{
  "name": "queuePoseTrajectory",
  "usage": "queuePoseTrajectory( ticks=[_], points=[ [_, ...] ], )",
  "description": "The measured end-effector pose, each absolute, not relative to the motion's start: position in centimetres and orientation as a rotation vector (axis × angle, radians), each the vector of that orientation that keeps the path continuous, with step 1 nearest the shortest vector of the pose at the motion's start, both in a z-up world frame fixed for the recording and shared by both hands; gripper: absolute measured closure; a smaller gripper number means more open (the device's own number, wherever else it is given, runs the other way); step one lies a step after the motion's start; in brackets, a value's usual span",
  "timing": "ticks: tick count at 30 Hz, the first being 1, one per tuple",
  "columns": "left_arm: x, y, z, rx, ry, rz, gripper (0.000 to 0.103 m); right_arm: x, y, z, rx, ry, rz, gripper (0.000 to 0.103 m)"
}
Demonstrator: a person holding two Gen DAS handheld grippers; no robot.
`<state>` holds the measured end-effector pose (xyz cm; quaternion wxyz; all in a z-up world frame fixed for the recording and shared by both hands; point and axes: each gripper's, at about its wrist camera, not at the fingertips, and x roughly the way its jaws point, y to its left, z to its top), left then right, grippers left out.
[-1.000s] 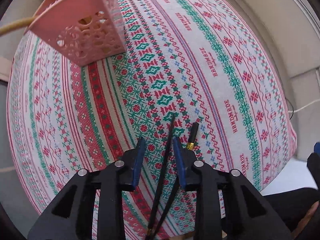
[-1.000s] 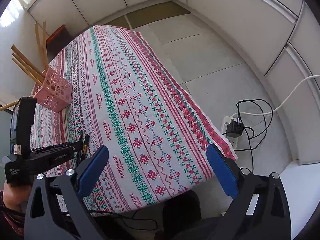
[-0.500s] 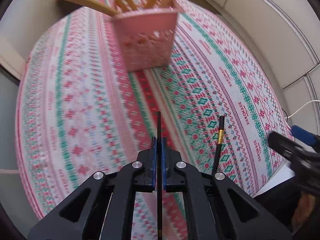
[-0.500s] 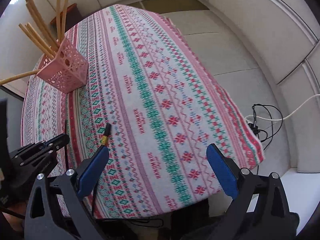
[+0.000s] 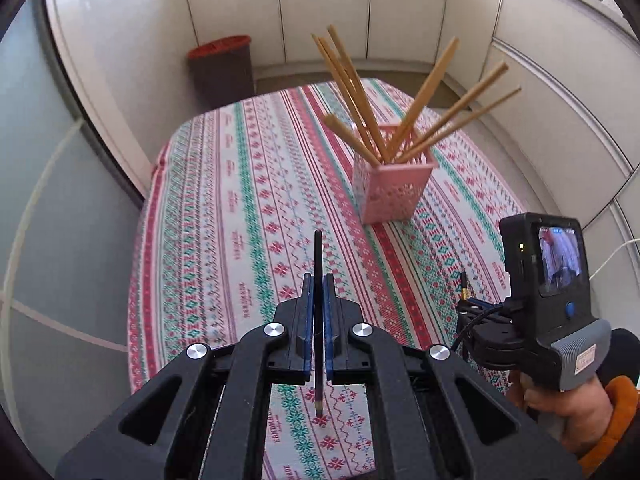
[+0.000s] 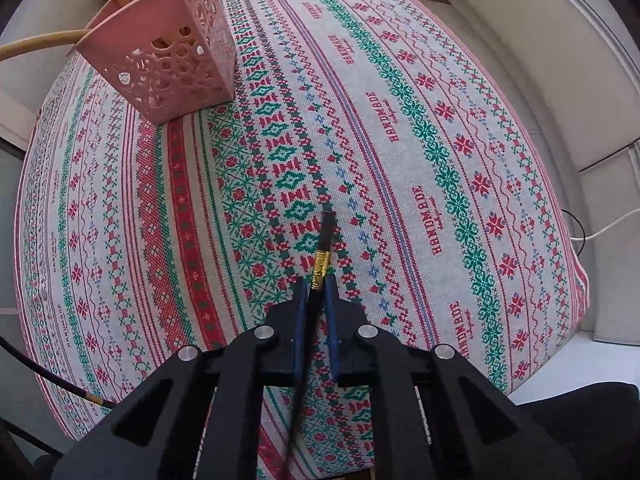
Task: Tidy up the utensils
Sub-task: 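Lift both black chopsticks upright and carry them over the pink holder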
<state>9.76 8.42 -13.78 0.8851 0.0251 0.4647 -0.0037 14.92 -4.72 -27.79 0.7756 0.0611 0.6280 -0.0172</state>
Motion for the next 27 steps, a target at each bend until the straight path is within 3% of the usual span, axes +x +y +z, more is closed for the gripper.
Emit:
queuePoseTrajectory(
  ticks=[5,17,27],
  points=[
    [8.4,9.1,-10.8,0.024,0.902,-0.020,0.099,13.9,-6.2,-24.1,0.220,1.241,0.027,0.096],
    [9.9,7.6,-0.7,-0.065,0.721,-0.152,0.099,13.3,-8.6,-3.3,0.215,0.824,0.223,0.096],
    [14.7,6.2,2.9,-0.104,0.660,-0.187,0.099,17.7,-9.2,3.2,0.335,0.669,0.267,0.096]
  ],
)
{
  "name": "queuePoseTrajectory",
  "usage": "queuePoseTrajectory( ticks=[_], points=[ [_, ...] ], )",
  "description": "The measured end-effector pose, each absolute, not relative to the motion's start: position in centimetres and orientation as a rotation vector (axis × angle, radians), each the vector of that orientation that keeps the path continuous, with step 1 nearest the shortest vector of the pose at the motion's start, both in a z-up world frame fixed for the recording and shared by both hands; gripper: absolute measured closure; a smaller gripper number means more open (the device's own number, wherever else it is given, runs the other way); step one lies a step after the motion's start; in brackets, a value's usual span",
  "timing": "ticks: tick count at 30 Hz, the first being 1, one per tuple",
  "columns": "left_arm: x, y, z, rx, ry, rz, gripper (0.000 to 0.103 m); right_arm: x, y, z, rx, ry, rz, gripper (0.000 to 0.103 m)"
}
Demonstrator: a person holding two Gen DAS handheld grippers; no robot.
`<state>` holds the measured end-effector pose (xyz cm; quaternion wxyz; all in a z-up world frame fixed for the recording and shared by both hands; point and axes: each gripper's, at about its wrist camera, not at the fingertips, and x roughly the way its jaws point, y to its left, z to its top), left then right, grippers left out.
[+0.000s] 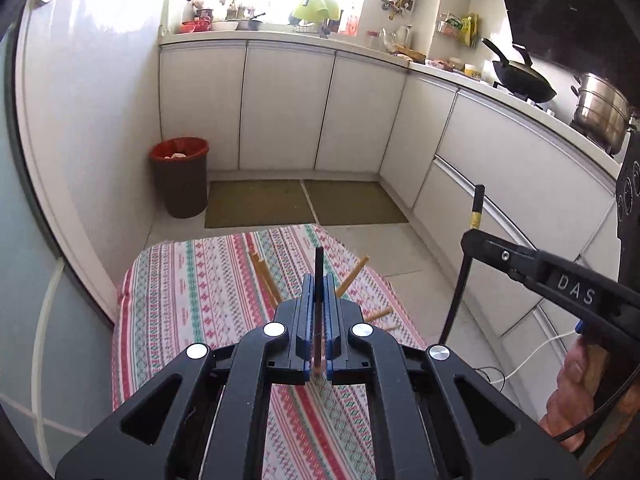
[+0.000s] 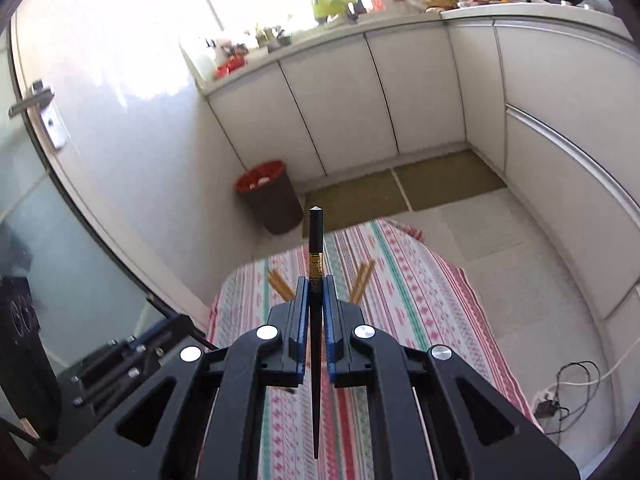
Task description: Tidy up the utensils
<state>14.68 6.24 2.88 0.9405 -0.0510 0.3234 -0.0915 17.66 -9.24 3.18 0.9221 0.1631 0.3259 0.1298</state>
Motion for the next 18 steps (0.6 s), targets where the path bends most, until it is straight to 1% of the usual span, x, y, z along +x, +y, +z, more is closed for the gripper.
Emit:
queuePoseTrajectory(
  ticks=[6,13,18],
  points=[
    [17.9,5.8,2.0,-0.127,0.680,-0.179,0.099,21.2,-9.0,2.3,0.354,0.587,0.238,0.096],
    [20.2,6.0,0.2,-0.133,0.719,-0.170,0.099,23.8,-8.6,-0.4,0.371,0.596,0.232,0.096],
    [21.4,6.2,-1.5,-0.161,0.764,-0.174,0.097,24.0,-8.0,-2.2,0.371,0.583,0.231,0.096]
  ],
)
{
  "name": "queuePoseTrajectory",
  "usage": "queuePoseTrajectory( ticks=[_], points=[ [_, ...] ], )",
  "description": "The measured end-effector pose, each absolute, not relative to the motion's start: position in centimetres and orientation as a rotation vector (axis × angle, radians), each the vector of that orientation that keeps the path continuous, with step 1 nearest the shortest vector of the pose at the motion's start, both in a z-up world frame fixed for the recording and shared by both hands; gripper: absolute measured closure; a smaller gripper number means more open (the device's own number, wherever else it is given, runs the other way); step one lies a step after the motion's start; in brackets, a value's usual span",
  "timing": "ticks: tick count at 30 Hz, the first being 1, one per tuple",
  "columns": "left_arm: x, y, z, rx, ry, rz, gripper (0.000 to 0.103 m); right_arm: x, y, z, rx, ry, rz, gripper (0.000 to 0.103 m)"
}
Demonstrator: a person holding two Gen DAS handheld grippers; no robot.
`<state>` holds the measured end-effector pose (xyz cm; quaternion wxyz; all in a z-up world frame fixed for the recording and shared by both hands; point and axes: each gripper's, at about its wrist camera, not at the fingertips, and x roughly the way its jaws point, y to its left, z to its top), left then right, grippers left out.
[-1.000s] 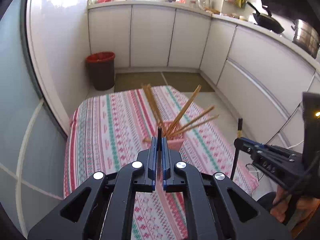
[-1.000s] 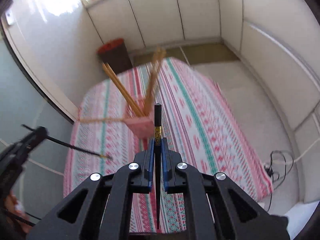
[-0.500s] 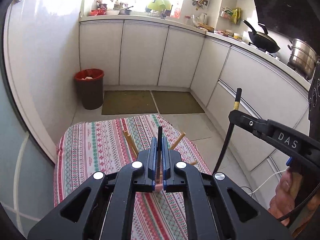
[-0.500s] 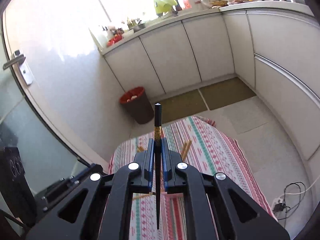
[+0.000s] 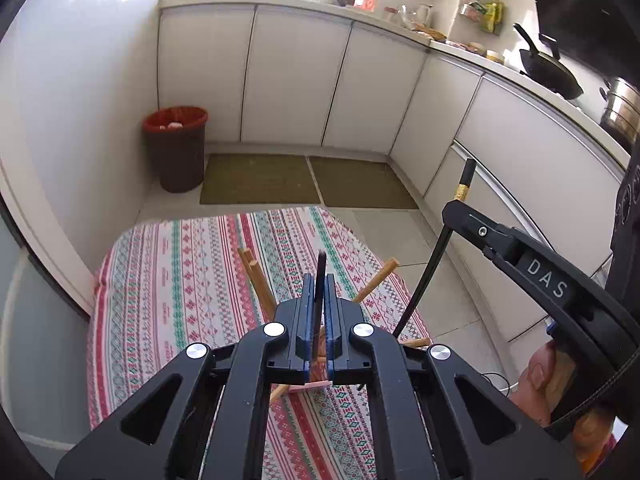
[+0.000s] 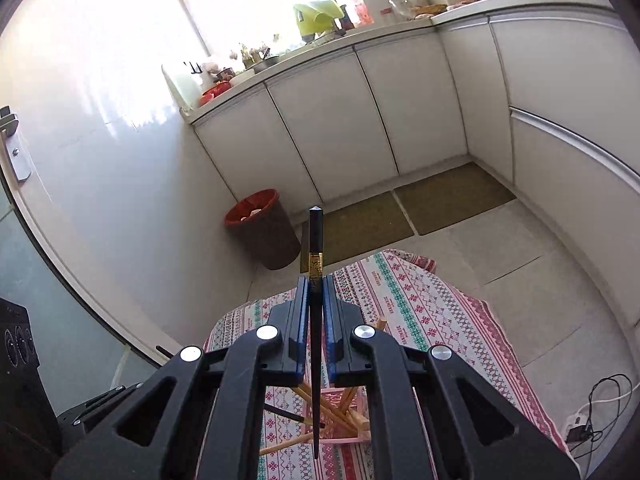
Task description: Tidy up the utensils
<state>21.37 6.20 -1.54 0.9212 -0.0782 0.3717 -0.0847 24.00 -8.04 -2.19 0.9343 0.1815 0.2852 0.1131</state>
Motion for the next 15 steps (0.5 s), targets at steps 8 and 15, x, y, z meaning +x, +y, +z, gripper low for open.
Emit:
queuePoseTrajectory(
  ticks=[8,15],
  points=[
    [20.9,8.4,-1.2,-0.245,0.718,-0.140,0.072,25.3,-7.0,-5.3,0.373,0.618,0.250,0.096],
    [20.2,9.5,-0.5,-0.266,0.692,-0.115,0.067,25.0,-6.4,-5.2,0.345,0.591,0.252,0.096]
  ],
)
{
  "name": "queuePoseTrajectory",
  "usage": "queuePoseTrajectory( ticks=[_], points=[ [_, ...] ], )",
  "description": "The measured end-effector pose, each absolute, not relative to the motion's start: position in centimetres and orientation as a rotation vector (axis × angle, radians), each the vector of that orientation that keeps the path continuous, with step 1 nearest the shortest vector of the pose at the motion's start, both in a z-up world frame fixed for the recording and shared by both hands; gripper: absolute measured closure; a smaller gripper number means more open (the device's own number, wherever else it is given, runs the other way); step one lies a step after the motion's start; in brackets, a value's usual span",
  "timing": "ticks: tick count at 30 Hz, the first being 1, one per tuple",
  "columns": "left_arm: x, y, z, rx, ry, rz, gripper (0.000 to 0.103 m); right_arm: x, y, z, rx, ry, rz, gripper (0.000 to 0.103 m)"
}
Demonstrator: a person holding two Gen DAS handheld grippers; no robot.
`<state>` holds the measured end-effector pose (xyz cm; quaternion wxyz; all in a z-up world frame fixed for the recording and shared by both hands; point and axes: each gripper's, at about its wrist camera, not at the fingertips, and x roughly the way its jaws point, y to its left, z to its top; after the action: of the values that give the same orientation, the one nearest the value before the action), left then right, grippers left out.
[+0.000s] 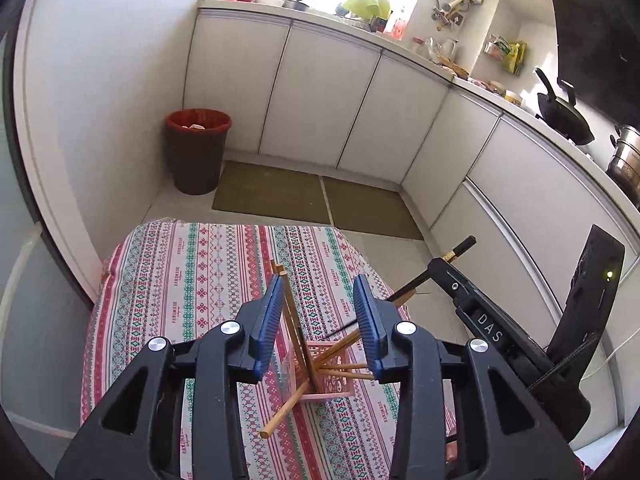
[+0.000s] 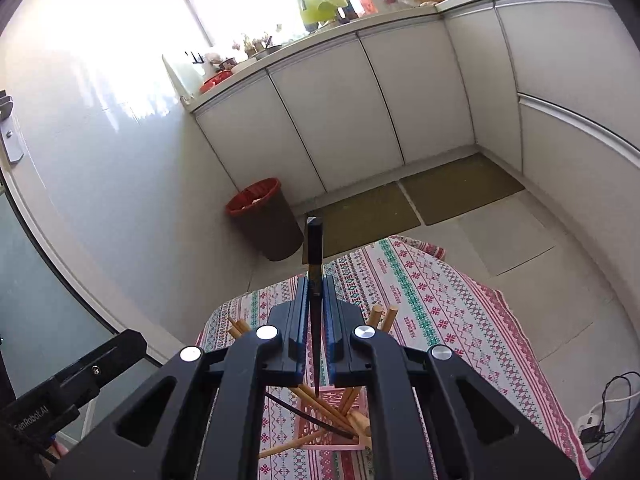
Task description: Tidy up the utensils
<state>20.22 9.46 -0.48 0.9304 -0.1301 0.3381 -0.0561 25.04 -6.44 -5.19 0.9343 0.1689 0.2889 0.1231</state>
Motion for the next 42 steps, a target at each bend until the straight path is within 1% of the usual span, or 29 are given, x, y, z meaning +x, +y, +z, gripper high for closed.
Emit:
queuePoseTrajectory(
  ticks=[2,3,5,6,7,8,9,10,12,14,16,19,21,23,24,25,26,27,28,29,32,36,37,38,39,41,42],
  points=[
    [20.0,9.7,-0.5,-0.272,0.697,-0.112,0.065,24.9,-6.2,-5.4,0.325,0.594,0.257,0.095],
    [19.8,9.7,-0.5,-0.273,0.698,-0.110,0.065,24.7,-6.1,-5.7,0.323,0.608,0.271,0.093],
    [19.3,9.7,-0.6,-0.271,0.703,-0.106,0.062,24.2,-5.9,-5.9,0.314,0.625,0.289,0.090],
    [19.0,9.7,-0.5,-0.271,0.704,-0.106,0.061,23.9,-6.0,-5.9,0.311,0.626,0.287,0.084],
    [18.8,9.6,-0.4,-0.268,0.704,-0.105,0.060,23.5,-6.1,-5.7,0.307,0.617,0.282,0.083],
    [18.4,9.6,-0.3,-0.266,0.703,-0.105,0.059,23.2,-6.1,-5.5,0.293,0.618,0.280,0.079],
    [17.9,9.5,-0.2,-0.265,0.701,-0.103,0.058,22.9,-6.2,-5.4,0.288,0.622,0.278,0.063],
    [17.5,9.5,0.0,-0.266,0.700,-0.101,0.057,22.6,-6.4,-5.2,0.290,0.618,0.274,0.056],
    [16.6,9.6,0.3,-0.273,0.694,-0.094,0.054,21.7,-6.9,-4.3,0.291,0.603,0.268,0.056],
    [15.7,9.9,0.6,-0.286,0.682,-0.080,0.049,20.6,-7.6,-3.2,0.305,0.583,0.265,0.056],
    [14.7,10.3,1.1,-0.297,0.667,-0.070,0.047,19.6,-8.1,-2.2,0.310,0.567,0.260,0.051],
    [13.5,11.0,1.8,-0.306,0.645,-0.050,0.044,18.0,-8.8,-1.0,0.308,0.540,0.268,0.049],
    [12.7,11.7,2.2,-0.314,0.629,-0.036,0.041,17.1,-9.3,-0.5,0.315,0.526,0.271,0.047],
    [12.2,12.5,2.4,-0.328,0.618,-0.019,0.036,16.1,-10.0,-0.1,0.335,0.515,0.281,0.045],
    [12.1,13.0,2.5,-0.336,0.615,-0.010,0.034,15.7,-10.3,0.0,0.348,0.513,0.286,0.040],
    [12.1,13.6,2.5,-0.344,0.612,0.002,0.031,15.2,-10.8,0.0,0.367,0.510,0.288,0.035],
    [12.1,14.3,2.5,-0.353,0.611,0.016,0.026,14.7,-11.6,-0.1,0.401,0.504,0.284,0.032],
    [12.2,15.1,2.4,-0.362,0.612,0.034,0.023,14.2,-12.6,-0.3,0.443,0.496,0.270,0.027],
    [12.5,16.0,2.1,-0.372,0.621,0.059,0.019,13.9,-13.7,-0.6,0.487,0.491,0.250,0.024],
    [12.9,16.8,1.7,-0.379,0.637,0.074,0.018,13.8,-15.0,-1.1,0.537,0.496,0.227,0.023],
    [15.8,19.8,-1.5,-0.438,0.751,0.097,0.018,15.2,-19.7,-4.2,0.724,0.590,0.147,0.015],
    [22.2,22.2,-8.4,-0.465,0.979,0.087,0.019,17.8,-24.2,-10.8,0.899,0.769,0.011,0.015],
    [24.0,22.2,-10.1,-0.459,1.019,0.064,0.023,18.2,-24.4,-12.4,0.897,0.801,-0.011,0.015],
    [25.5,22.0,-11.5,-0.450,1.049,0.045,0.034,18.6,-24.4,-13.9,0.881,0.830,-0.036,0.015],
    [27.1,21.7,-13.0,-0.437,1.077,0.017,0.039,19.1,-24.2,-15.4,0.865,0.857,-0.057,0.015],
    [30.7,20.6,-15.7,-0.394,1.110,-0.048,0.059,19.8,-23.7,-18.2,0.868,0.910,-0.074,0.015],
    [32.5,19.8,-16.9,-0.361,1.124,-0.067,0.064,20.3,-23.5,-19.8,0.890,0.938,-0.080,0.015]
  ],
)
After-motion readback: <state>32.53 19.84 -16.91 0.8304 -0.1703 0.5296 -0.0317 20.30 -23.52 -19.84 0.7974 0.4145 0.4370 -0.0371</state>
